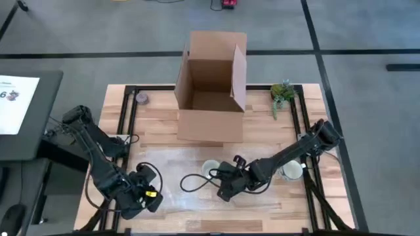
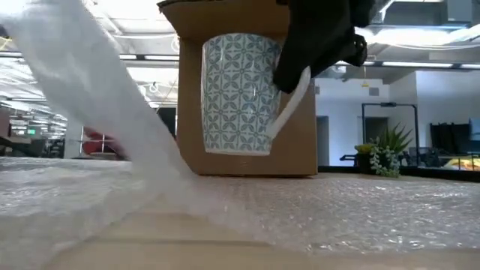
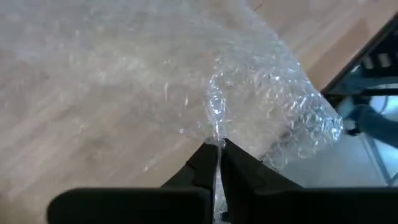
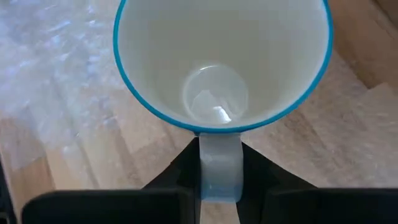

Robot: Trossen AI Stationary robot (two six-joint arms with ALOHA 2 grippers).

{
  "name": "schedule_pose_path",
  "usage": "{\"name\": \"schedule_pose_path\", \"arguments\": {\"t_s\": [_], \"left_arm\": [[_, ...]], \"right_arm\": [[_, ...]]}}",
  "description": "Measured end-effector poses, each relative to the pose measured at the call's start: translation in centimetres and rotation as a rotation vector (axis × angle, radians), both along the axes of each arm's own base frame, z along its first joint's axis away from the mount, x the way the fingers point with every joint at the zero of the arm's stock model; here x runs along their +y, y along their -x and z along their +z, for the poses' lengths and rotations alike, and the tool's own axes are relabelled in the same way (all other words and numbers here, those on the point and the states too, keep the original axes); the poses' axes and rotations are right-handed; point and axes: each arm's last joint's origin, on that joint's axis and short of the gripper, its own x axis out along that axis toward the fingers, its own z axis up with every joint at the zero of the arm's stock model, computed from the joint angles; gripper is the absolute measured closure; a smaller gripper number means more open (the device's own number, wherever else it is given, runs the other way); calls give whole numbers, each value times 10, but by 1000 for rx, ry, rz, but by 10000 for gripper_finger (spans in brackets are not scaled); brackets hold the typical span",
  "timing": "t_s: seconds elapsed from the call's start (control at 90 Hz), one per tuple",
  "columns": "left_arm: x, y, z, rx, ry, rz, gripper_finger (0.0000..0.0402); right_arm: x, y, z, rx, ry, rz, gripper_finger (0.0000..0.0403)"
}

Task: Wrap mug
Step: Wrap the blue patterned mug with the right transparent bubble wrap

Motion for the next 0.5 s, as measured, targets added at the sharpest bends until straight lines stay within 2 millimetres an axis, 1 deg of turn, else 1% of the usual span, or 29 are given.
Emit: {"name": "schedule_pose_path", "arguments": {"t_s": [0.089, 0.267, 0.378, 0.5], "left_arm": [[2, 1, 6, -3, -6, 0, 402], [7, 4, 23, -5, -63, -22, 402], [10, 5, 34, -33, -100, -19, 402], [12, 7, 46, -44, -141, -77, 402]], "right_arm": [[-1, 1, -1, 3, 0, -27, 360], [-5, 9, -5, 78, 5, -98, 360], [-5, 13, -13, 86, -3, -119, 360], [0, 18, -23, 82, -39, -146, 360]]}}
